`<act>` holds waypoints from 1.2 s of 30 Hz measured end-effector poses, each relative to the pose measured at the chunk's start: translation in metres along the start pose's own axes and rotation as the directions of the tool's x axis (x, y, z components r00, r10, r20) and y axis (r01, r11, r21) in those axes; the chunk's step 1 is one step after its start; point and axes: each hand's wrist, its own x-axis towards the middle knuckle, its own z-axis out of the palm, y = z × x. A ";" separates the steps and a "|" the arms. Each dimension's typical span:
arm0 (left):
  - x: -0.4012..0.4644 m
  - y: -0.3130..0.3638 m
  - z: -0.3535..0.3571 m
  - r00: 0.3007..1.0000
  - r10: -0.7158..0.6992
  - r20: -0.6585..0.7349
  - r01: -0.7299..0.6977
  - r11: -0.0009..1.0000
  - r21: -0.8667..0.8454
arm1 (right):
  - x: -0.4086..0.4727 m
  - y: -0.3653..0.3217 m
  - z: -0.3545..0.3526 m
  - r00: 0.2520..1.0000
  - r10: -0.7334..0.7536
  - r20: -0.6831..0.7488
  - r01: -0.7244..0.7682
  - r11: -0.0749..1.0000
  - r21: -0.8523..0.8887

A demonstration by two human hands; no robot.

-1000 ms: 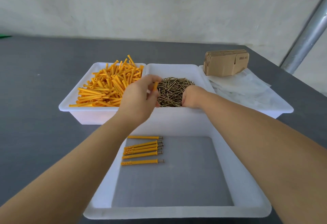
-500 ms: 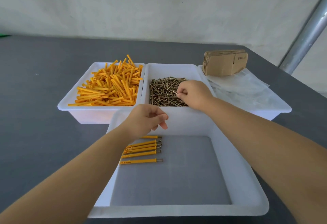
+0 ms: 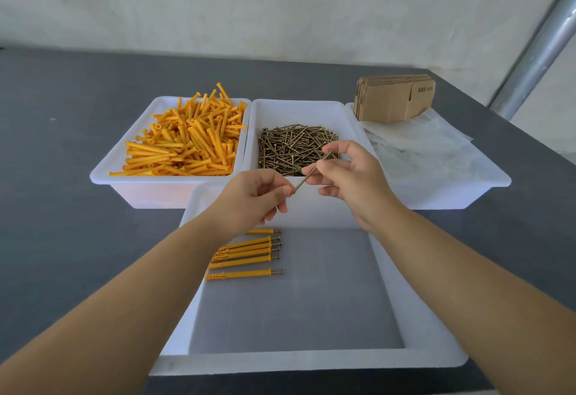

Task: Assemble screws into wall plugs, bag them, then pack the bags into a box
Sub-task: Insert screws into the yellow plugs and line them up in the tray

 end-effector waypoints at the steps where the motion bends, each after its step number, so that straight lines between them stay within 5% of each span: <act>1: 0.000 0.000 0.000 1.000 -0.008 0.003 0.008 1.000 -0.017 | 0.000 0.001 0.001 1.000 -0.003 -0.020 0.003 1.000 0.021; 5: -0.001 -0.001 0.000 0.999 -0.048 0.023 0.050 0.996 -0.077 | 0.002 -0.001 0.001 0.992 -0.038 -0.122 0.046 0.997 0.067; 9: 0.000 0.000 0.000 0.997 -0.067 0.039 0.071 0.992 -0.105 | -0.004 0.002 0.004 0.998 -0.029 -0.058 0.032 0.997 0.065; 17: -0.001 0.003 0.002 0.997 -0.078 0.003 0.078 0.985 -0.155 | -0.014 0.010 0.015 0.953 -0.279 0.114 0.302 0.892 -0.337; 25: -0.003 0.004 -0.006 0.999 -0.021 -0.044 0.019 0.998 -0.065 | -0.013 0.012 0.010 0.916 -0.302 0.264 0.394 0.801 -0.451; 29: -0.004 -0.001 -0.006 0.998 -0.026 -0.058 0.031 0.996 0.082 | -0.014 0.015 0.011 0.907 -0.205 0.368 0.394 0.719 -0.572; 32: -0.004 -0.003 -0.005 0.977 0.134 -0.163 -0.071 0.935 0.348 | -0.019 0.018 0.017 0.894 -0.080 0.440 0.364 0.702 -0.612; 36: -0.002 -0.003 -0.009 0.939 0.225 -0.259 -0.114 0.916 0.384 | -0.032 0.025 0.033 0.787 0.112 0.607 0.408 0.645 -0.647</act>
